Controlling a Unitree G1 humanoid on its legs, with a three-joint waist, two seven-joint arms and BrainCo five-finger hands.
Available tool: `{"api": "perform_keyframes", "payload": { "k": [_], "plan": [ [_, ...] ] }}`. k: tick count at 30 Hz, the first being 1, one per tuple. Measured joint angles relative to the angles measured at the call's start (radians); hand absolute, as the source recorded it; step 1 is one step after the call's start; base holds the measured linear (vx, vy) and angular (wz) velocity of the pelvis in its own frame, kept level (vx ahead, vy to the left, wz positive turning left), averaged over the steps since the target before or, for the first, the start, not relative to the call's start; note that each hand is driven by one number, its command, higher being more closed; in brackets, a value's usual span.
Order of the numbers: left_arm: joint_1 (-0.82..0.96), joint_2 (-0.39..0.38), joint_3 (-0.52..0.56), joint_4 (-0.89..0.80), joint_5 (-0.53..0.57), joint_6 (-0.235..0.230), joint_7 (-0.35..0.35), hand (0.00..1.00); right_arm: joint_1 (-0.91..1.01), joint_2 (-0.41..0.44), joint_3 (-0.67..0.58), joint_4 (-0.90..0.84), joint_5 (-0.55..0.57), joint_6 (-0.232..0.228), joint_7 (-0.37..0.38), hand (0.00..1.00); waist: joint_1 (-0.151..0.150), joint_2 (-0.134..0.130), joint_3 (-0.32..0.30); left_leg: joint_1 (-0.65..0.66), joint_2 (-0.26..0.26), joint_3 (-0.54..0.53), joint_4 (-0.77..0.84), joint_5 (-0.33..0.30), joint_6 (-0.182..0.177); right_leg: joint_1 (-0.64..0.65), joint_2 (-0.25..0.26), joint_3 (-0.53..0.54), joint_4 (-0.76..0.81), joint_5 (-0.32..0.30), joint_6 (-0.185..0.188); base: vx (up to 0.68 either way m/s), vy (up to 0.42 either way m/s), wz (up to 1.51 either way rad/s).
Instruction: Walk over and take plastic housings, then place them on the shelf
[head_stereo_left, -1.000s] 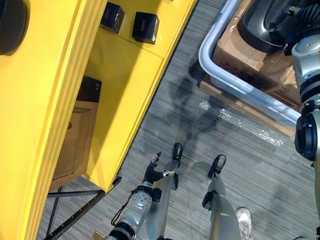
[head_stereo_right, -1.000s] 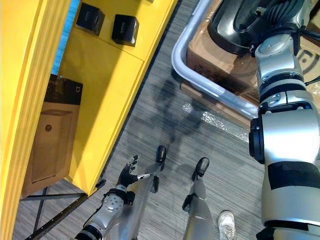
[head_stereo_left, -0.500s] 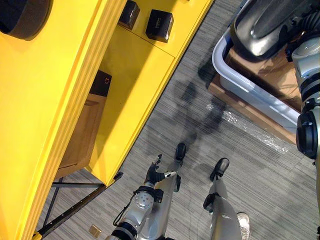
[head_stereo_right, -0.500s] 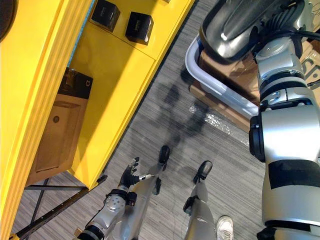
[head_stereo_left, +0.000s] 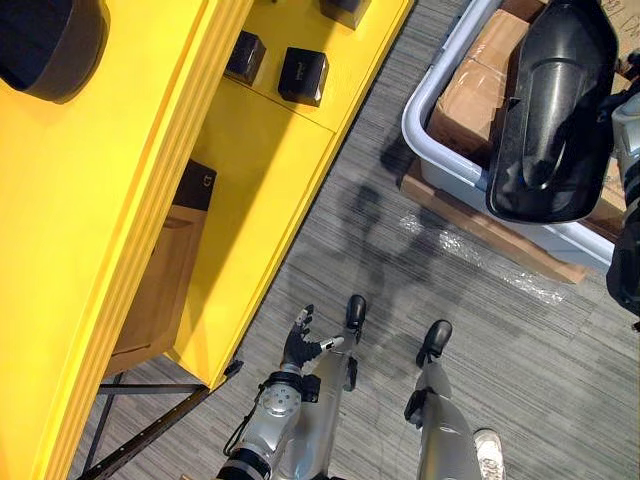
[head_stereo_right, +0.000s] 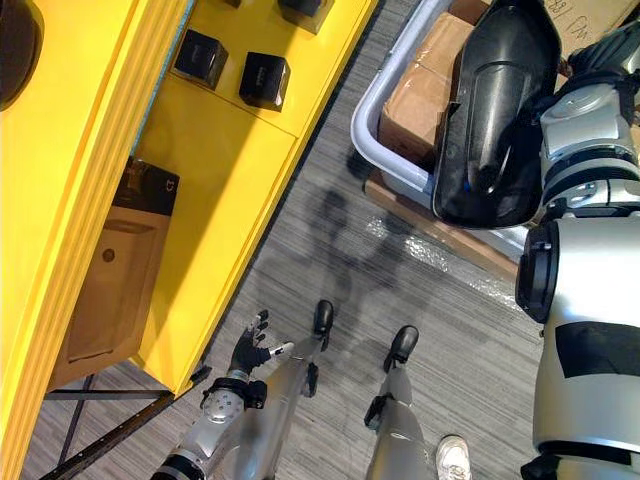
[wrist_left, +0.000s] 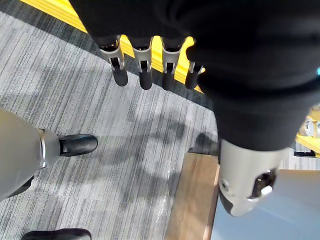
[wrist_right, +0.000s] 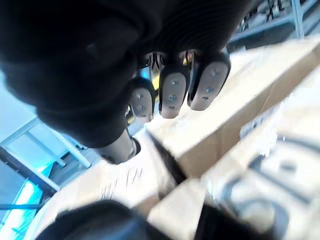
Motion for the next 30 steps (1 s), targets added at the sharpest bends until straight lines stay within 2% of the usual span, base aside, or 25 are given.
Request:
{"api": "perform_keyframes", "payload": {
  "k": [3,7,8,16,21,26,30],
  "plan": [
    [0.003,0.0,0.001,-0.018,0.0,-0.003,0.001,0.0,0.016,-0.007,0.01,-0.071,-0.024,-0.004,-0.02,1.0,-0.012,0.0,0.0,0.011,0.001,0.005,0.0,0.0,0.0,0.008,-0.001,0.004,0.0,0.0,0.0,0.03,0.022,-0.05],
    [0.002,0.0,0.001,-0.046,-0.001,-0.009,0.008,0.0,0.038,-0.005,0.018,-0.074,-0.04,-0.023,-0.045,1.0,-0.02,-0.001,0.0,0.021,0.004,0.019,0.0,0.001,0.001,0.013,-0.001,0.014,0.001,0.0,0.0,0.01,0.013,-0.08],
    [0.002,0.0,0.004,-0.05,-0.002,-0.012,0.013,0.0,0.041,-0.004,0.018,-0.074,-0.04,-0.023,-0.047,0.0,-0.021,-0.001,0.0,0.026,0.004,0.024,-0.002,0.001,0.001,0.015,-0.001,0.022,0.001,0.0,0.0,0.02,0.02,-0.14],
    [-0.009,-0.002,0.017,-0.122,-0.019,-0.033,0.053,0.0,0.09,0.029,0.005,-0.103,0.0,-0.052,-0.058,0.0,-0.047,-0.004,0.0,0.044,0.011,0.042,-0.006,0.001,0.001,0.022,0.003,0.038,0.001,0.001,0.0,0.02,0.018,-0.07],
    [-0.01,-0.003,0.017,-0.121,-0.022,-0.034,0.054,0.0,0.132,0.056,-0.003,-0.105,0.035,-0.082,-0.045,0.0,-0.047,-0.007,0.001,0.044,0.014,0.052,-0.01,0.001,0.0,0.015,0.005,0.054,0.001,0.001,0.0,0.03,0.021,-0.06],
    [-0.011,-0.003,0.017,-0.112,-0.021,-0.034,0.054,0.0,0.186,0.105,-0.011,-0.119,0.05,-0.117,-0.028,0.0,-0.055,-0.027,-0.001,0.04,0.014,0.052,-0.016,0.003,-0.002,0.008,0.006,0.055,0.002,0.001,0.0,0.04,0.03,0.0],
    [-0.011,-0.003,0.018,-0.102,-0.021,-0.034,0.059,0.0,0.197,0.13,-0.011,-0.149,0.078,-0.136,-0.027,0.0,-0.055,-0.028,-0.001,0.04,0.014,0.051,-0.017,0.003,-0.002,0.008,0.006,0.056,0.002,0.002,0.001,0.05,0.042,0.02]
  ]
}}
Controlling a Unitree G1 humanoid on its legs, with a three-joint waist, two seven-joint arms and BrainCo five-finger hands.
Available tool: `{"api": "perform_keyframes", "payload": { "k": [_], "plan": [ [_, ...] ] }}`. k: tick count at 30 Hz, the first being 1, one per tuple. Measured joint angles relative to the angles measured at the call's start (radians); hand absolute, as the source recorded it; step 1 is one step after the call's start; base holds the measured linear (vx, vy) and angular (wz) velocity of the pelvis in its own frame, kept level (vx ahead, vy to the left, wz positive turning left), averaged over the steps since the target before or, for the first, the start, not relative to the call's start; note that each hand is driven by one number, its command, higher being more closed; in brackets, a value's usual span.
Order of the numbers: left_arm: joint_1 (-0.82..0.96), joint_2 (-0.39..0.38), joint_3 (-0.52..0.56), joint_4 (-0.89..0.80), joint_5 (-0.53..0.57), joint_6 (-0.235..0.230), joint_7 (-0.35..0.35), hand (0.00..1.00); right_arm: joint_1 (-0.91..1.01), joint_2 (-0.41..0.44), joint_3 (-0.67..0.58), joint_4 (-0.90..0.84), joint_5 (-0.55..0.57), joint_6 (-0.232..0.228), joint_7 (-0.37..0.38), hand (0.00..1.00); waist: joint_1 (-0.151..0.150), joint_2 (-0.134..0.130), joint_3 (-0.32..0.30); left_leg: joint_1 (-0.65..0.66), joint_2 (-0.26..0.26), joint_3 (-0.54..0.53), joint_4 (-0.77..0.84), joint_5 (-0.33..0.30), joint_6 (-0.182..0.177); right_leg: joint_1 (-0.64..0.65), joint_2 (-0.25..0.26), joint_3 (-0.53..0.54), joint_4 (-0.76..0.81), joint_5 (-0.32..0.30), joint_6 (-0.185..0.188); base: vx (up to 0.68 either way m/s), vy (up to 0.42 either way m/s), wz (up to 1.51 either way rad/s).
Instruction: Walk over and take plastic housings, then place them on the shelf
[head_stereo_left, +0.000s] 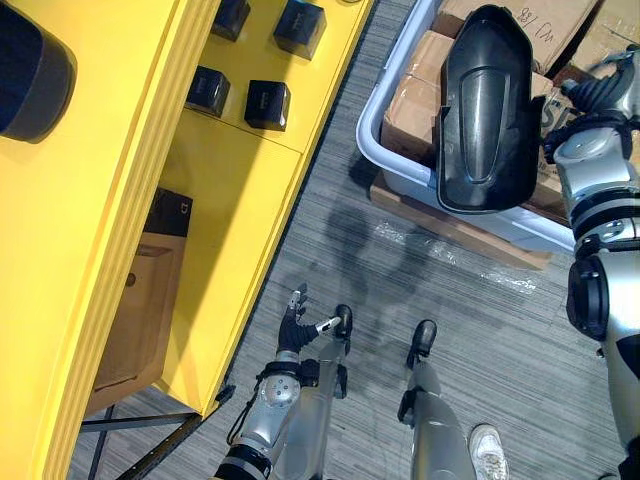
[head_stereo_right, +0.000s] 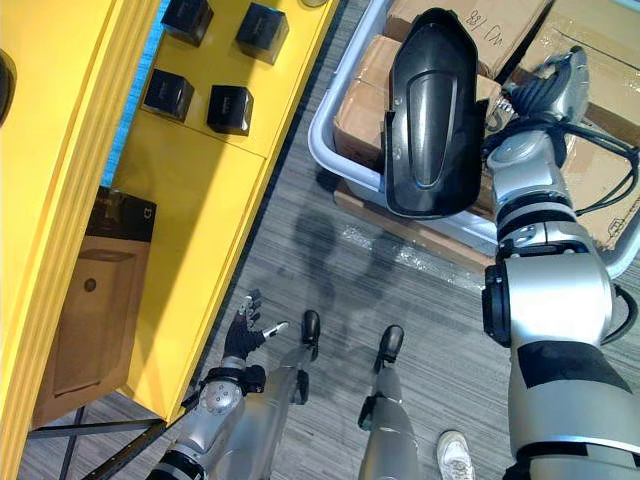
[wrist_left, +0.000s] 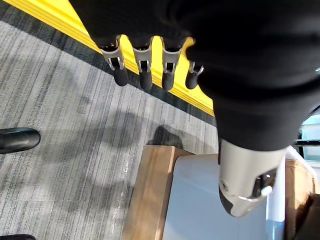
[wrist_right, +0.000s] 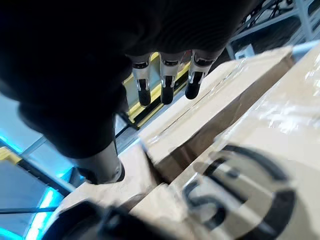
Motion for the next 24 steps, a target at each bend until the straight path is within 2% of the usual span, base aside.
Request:
{"api": "perform_keyframes", "payload": {
  "k": [8,17,21,24],
  "plan": [
    [-0.002,-0.001,0.003,0.032,0.0,-0.003,0.015,0.0,0.041,0.064,0.0,-0.031,0.006,-0.019,0.001,0.0,-0.001,-0.015,-0.004,0.0,0.0,0.0,0.0,0.0,0.0,0.0,0.0,0.001,0.001,0.0,0.0,0.03,0.032,0.0],
    [-0.004,-0.004,0.009,0.045,0.0,-0.003,0.032,0.0,0.078,0.114,-0.004,-0.032,-0.01,-0.017,0.006,0.0,-0.002,-0.02,-0.006,0.0,0.0,0.001,0.0,0.001,0.0,-0.001,0.0,0.002,0.001,0.001,0.0,0.03,0.024,0.0],
    [-0.004,-0.008,0.009,0.064,0.0,-0.002,0.038,0.0,0.079,0.138,-0.08,-0.028,-0.058,-0.002,0.003,0.0,-0.001,-0.021,-0.006,0.001,0.0,0.001,-0.001,0.002,0.0,-0.001,0.0,0.002,0.002,0.001,0.0,0.0,0.0,0.0],
    [-0.004,-0.011,0.008,0.065,0.001,-0.002,0.039,0.0,0.079,0.147,-0.119,-0.002,-0.085,0.028,-0.01,0.0,0.0,-0.021,-0.006,0.001,-0.001,0.001,-0.001,0.002,0.001,-0.001,-0.001,0.002,0.002,0.001,0.0,0.0,0.0,0.0]
  ]
}}
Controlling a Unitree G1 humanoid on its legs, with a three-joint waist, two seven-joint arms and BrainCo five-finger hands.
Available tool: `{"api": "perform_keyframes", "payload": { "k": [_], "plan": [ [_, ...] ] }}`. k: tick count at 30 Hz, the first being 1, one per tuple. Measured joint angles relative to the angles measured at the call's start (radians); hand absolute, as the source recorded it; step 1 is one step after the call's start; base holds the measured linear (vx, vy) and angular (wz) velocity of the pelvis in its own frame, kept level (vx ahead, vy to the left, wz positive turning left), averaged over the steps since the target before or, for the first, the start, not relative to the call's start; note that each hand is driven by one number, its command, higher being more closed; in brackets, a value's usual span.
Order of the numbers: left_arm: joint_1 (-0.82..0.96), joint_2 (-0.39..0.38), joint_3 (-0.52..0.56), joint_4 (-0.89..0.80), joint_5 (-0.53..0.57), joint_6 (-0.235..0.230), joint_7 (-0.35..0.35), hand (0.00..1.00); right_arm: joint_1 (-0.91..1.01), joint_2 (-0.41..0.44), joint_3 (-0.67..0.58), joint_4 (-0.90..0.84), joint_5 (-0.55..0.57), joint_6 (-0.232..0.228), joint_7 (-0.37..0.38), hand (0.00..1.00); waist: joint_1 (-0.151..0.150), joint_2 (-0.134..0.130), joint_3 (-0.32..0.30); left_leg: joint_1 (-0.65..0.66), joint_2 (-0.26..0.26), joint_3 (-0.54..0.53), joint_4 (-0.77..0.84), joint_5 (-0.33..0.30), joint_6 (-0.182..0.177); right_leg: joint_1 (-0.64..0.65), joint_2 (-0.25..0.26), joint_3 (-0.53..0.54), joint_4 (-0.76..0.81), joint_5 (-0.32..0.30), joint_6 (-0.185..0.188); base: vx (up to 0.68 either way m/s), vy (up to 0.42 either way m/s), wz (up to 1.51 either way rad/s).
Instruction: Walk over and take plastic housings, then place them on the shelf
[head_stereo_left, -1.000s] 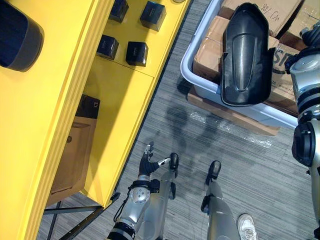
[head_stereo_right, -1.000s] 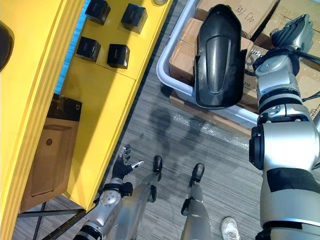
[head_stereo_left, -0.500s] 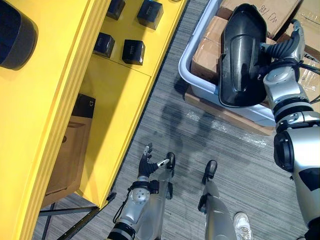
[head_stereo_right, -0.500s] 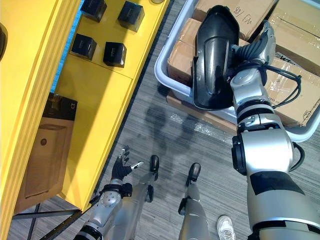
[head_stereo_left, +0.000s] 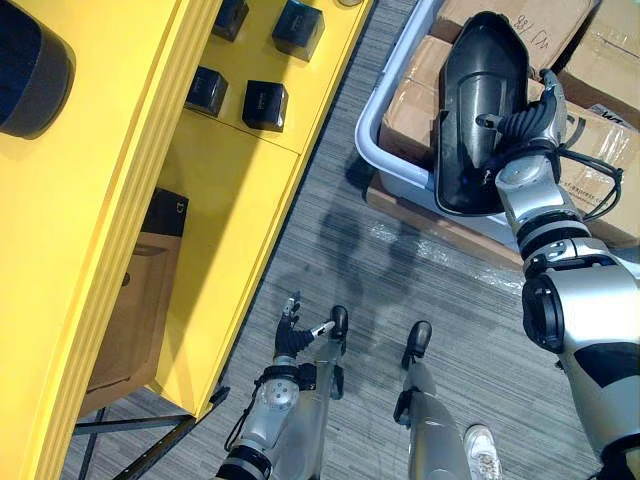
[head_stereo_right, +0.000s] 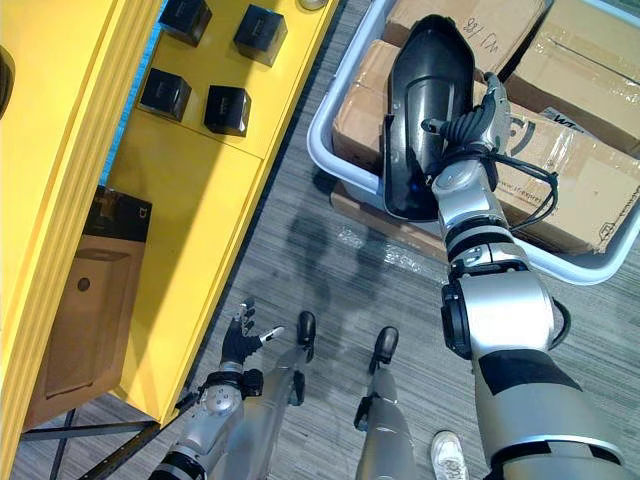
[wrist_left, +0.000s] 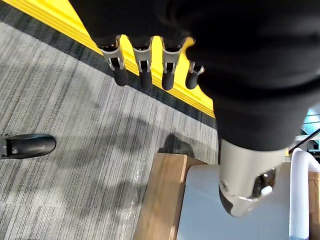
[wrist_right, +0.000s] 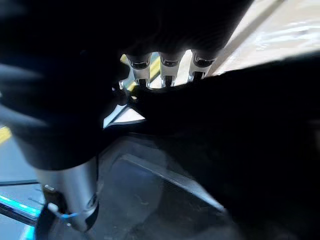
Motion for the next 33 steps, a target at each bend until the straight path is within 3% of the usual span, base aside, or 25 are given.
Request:
{"api": "perform_keyframes", "payload": {
  "k": [6,7,11,20,33],
  "plan": [
    [-0.001,-0.004,-0.008,0.011,0.001,0.009,0.003,0.0,0.008,0.004,-0.054,0.038,-0.036,0.046,-0.012,0.0,0.0,0.0,0.0,0.0,-0.002,-0.001,-0.018,0.01,-0.001,-0.008,-0.001,-0.001,0.0,0.0,0.0,0.0,0.0,0.0],
    [-0.001,-0.004,-0.009,0.018,0.001,0.012,0.003,0.0,0.008,0.003,-0.065,0.039,-0.037,0.047,-0.015,1.0,0.0,0.0,0.0,0.0,-0.002,-0.002,-0.018,0.01,-0.001,-0.008,-0.001,-0.002,0.0,0.0,0.0,0.0,0.0,0.0],
    [0.0,-0.005,-0.01,0.022,0.002,0.023,0.003,0.0,0.008,-0.016,-0.083,0.047,-0.032,0.053,-0.049,1.0,0.001,0.0,0.0,0.0,-0.004,-0.006,-0.019,0.011,0.0,-0.006,-0.002,-0.004,0.0,0.0,0.0,0.0,0.005,0.03],
    [0.004,-0.004,-0.01,0.011,0.004,0.036,0.002,0.0,0.008,-0.026,-0.199,0.093,-0.024,0.076,-0.03,1.0,-0.001,0.0,-0.001,0.01,-0.004,-0.008,-0.019,0.014,-0.002,0.004,-0.002,-0.005,0.0,0.0,0.0,0.02,0.02,0.0],
    [0.018,-0.001,-0.003,-0.085,0.021,0.04,-0.002,0.0,0.088,-0.045,-0.163,0.03,0.016,0.078,-0.019,1.0,-0.005,-0.001,-0.001,0.051,0.0,0.008,-0.009,0.014,-0.003,0.041,0.0,0.013,0.002,0.0,0.0,0.02,0.027,-0.04]
  ]
}}
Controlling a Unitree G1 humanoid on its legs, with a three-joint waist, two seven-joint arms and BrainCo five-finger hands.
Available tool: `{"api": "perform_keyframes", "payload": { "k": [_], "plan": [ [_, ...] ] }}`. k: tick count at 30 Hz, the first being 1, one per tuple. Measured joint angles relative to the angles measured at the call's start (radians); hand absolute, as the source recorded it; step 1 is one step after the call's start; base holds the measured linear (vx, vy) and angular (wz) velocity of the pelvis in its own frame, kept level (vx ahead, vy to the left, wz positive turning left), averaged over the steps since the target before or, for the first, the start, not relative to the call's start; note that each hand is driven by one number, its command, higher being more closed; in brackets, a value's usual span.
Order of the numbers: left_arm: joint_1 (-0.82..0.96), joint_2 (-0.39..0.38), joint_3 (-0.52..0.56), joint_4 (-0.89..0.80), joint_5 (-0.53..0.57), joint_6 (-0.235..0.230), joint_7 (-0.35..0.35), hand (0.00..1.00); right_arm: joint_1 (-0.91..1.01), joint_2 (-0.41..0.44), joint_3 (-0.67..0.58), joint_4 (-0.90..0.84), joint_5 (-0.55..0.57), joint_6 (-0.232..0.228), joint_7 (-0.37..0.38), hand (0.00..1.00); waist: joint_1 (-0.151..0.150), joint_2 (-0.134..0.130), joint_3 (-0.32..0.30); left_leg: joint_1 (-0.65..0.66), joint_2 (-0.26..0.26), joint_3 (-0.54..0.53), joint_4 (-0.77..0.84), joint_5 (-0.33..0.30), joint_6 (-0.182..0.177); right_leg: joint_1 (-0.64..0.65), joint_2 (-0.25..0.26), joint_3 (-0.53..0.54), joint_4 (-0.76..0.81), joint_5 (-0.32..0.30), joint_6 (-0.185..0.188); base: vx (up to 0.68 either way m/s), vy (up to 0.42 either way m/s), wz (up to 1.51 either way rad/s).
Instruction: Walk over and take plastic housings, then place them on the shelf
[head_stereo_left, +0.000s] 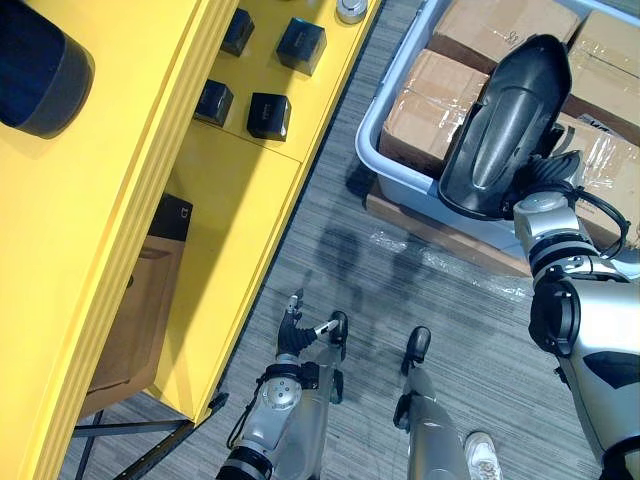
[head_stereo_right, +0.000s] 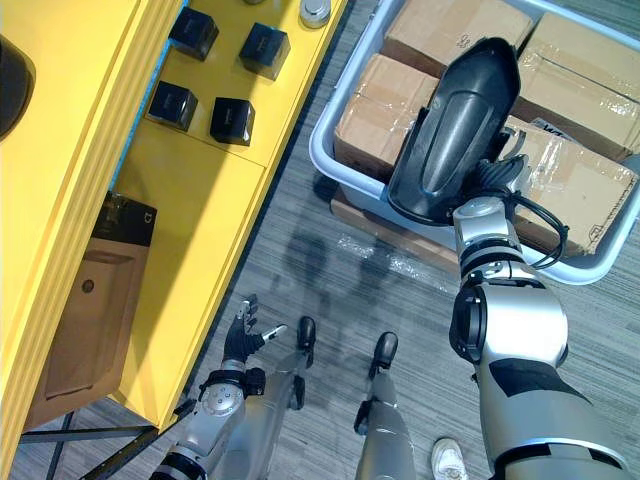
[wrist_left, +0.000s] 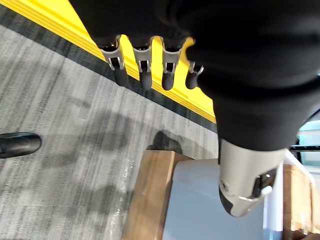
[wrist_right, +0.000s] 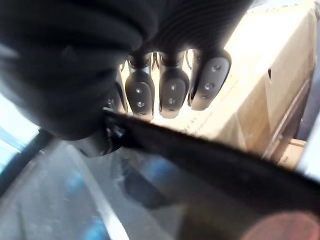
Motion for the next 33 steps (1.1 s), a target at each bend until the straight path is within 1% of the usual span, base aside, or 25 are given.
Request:
{"api": "perform_keyframes", "payload": {
  "k": [3,9,11,15,18,21,24,26,27,30,31,32,33],
  "plan": [
    [0.004,0.002,0.008,-0.002,0.0,-0.002,0.0,0.0,0.025,0.017,0.027,-0.059,-0.006,-0.01,-0.002,1.0,-0.003,-0.004,-0.003,0.02,0.004,0.015,0.0,-0.002,-0.002,0.014,0.002,0.015,0.0,0.0,0.0,0.01,0.025,-0.15],
    [0.022,0.006,0.026,-0.008,0.0,-0.005,0.001,0.0,0.088,0.078,0.028,-0.122,-0.014,-0.012,-0.017,1.0,-0.012,-0.031,-0.02,0.05,0.015,0.03,0.0,-0.004,-0.006,0.038,0.006,0.021,-0.001,-0.005,-0.002,0.01,0.023,-0.09],
    [0.035,0.008,0.027,-0.008,0.0,-0.006,0.001,0.0,0.114,0.101,0.029,-0.148,-0.049,-0.012,-0.023,1.0,-0.02,-0.043,-0.031,0.062,0.017,0.032,0.0,-0.006,-0.008,0.048,0.008,0.022,-0.002,-0.006,-0.004,0.0,0.036,-0.03],
    [0.041,0.014,0.033,-0.01,0.0,-0.006,0.001,0.0,0.151,0.127,0.036,-0.187,-0.057,-0.013,-0.023,1.0,-0.028,-0.06,-0.043,0.084,0.018,0.034,-0.004,-0.006,-0.009,0.066,0.009,0.03,-0.003,-0.012,-0.004,-0.01,0.053,-0.02],
    [0.056,0.017,0.033,-0.028,0.0,-0.006,0.0,0.0,0.191,0.148,0.046,-0.218,-0.092,-0.013,-0.023,1.0,-0.031,-0.07,-0.075,0.088,0.019,0.035,-0.005,-0.008,-0.011,0.07,0.01,0.031,-0.003,-0.02,-0.001,0.01,0.048,0.0],
    [0.06,0.017,0.032,-0.053,0.0,-0.007,0.0,0.0,0.223,0.163,0.046,-0.26,-0.109,-0.013,-0.024,1.0,-0.034,-0.073,-0.085,0.102,0.019,0.033,-0.007,-0.01,-0.014,0.084,0.01,0.031,-0.003,-0.019,-0.004,0.02,0.058,0.01],
    [0.05,0.012,0.023,-0.076,-0.012,-0.008,0.0,0.0,0.26,0.187,0.048,-0.321,-0.135,-0.013,-0.027,1.0,-0.036,-0.083,-0.108,0.114,0.019,0.033,-0.014,-0.011,-0.016,0.094,0.011,0.029,-0.004,-0.025,-0.003,0.01,0.062,0.0],
    [0.032,0.01,0.011,-0.075,-0.08,-0.008,-0.006,0.0,0.296,0.211,0.065,-0.391,-0.154,-0.013,-0.032,1.0,-0.046,-0.091,-0.131,0.118,0.019,0.032,-0.021,-0.011,-0.016,0.096,0.011,0.028,-0.004,-0.027,-0.004,0.02,0.05,0.02],
    [0.014,0.008,0.005,-0.074,-0.138,-0.008,-0.015,0.0,0.316,0.226,0.091,-0.438,-0.17,-0.013,-0.032,1.0,-0.056,-0.098,-0.147,0.12,0.019,0.033,-0.024,-0.012,-0.017,0.096,0.011,0.029,-0.005,-0.027,-0.005,0.03,0.046,-0.02],
    [-0.047,-0.006,-0.011,-0.073,-0.278,-0.008,-0.044,0.0,0.394,0.26,0.144,-0.574,-0.205,-0.013,-0.031,1.0,-0.061,-0.118,-0.181,0.157,0.021,0.047,-0.044,-0.012,-0.018,0.116,0.013,0.038,-0.005,-0.027,-0.005,0.04,0.063,-0.12],
    [-0.063,-0.013,-0.012,-0.074,-0.341,-0.01,-0.055,0.0,0.433,0.283,0.159,-0.632,-0.207,-0.013,-0.031,1.0,-0.071,-0.126,-0.199,0.179,0.022,0.05,-0.055,-0.014,-0.02,0.131,0.013,0.04,-0.005,-0.03,-0.004,0.04,0.048,-0.11],
    [-0.067,-0.013,-0.015,-0.074,-0.375,-0.011,-0.062,0.0,0.456,0.296,0.17,-0.66,-0.209,-0.013,-0.031,1.0,-0.078,-0.131,-0.214,0.188,0.021,0.05,-0.063,-0.014,-0.02,0.135,0.013,0.04,-0.005,-0.033,-0.004,0.05,0.05,-0.11],
    [-0.074,-0.011,-0.028,-0.075,-0.428,-0.016,-0.074,0.0,0.511,0.326,0.191,-0.732,-0.222,-0.013,-0.03,1.0,-0.09,-0.143,-0.252,0.208,0.022,0.057,-0.083,-0.014,-0.02,0.142,0.014,0.043,-0.005,-0.039,-0.008,0.08,0.047,-0.09]
  ]
}}
